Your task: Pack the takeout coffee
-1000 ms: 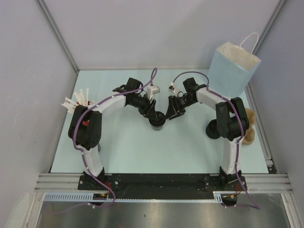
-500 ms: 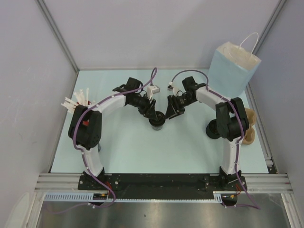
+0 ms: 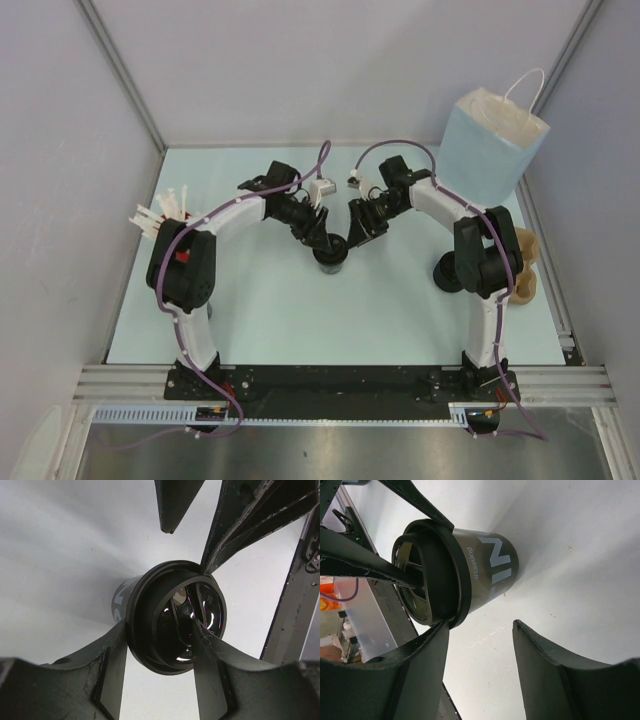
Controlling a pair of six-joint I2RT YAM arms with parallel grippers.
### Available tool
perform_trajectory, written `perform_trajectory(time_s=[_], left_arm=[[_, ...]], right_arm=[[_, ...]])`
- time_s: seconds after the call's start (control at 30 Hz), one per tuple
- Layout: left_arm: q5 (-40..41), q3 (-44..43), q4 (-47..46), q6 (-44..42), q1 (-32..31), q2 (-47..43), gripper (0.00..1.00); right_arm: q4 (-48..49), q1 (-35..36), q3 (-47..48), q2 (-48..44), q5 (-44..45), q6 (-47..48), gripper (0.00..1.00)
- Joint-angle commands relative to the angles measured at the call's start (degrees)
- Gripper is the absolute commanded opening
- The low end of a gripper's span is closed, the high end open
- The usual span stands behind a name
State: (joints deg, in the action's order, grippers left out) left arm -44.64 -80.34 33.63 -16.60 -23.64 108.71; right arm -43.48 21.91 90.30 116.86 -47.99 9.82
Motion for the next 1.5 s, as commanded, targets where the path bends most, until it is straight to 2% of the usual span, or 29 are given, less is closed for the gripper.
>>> perform_trajectory(time_s=[0.0,0.2,0.5,0.77,1.13,1.47], left_arm=[[11.86,0.45,1.79,-7.92,1.49,3.44,0.30],[8.97,-1.14,1.88,-8.01,1.58,1.95,0.36],[5.10,-5.00,3.55,-6.96,1.58,3.88,0.53],[0.26,-8.26,6.01,-6.16,2.37,6.34,0.61],[-4.65,-8.96,6.71,-5.90,3.69,5.99,0.77],[-8.27,-10.98,6.19,-5.46,4.57,4.06,0.91]], right_arm=[[-1.51,0.15,2.86,-3.30,1.67,2.83,0.59],[-2.22,0.24,3.39,-5.24,0.61,3.80,0.60],[-1.95,0.94,2.95,-5.06,-0.70,4.06,0.61],[-1.60,1.12,2.33,-5.06,-0.53,4.15,0.62],[-1.25,1.20,1.72,-5.41,-0.09,4.33,0.63],[-0.20,1.12,0.14,-6.90,1.23,5.29,0.71]])
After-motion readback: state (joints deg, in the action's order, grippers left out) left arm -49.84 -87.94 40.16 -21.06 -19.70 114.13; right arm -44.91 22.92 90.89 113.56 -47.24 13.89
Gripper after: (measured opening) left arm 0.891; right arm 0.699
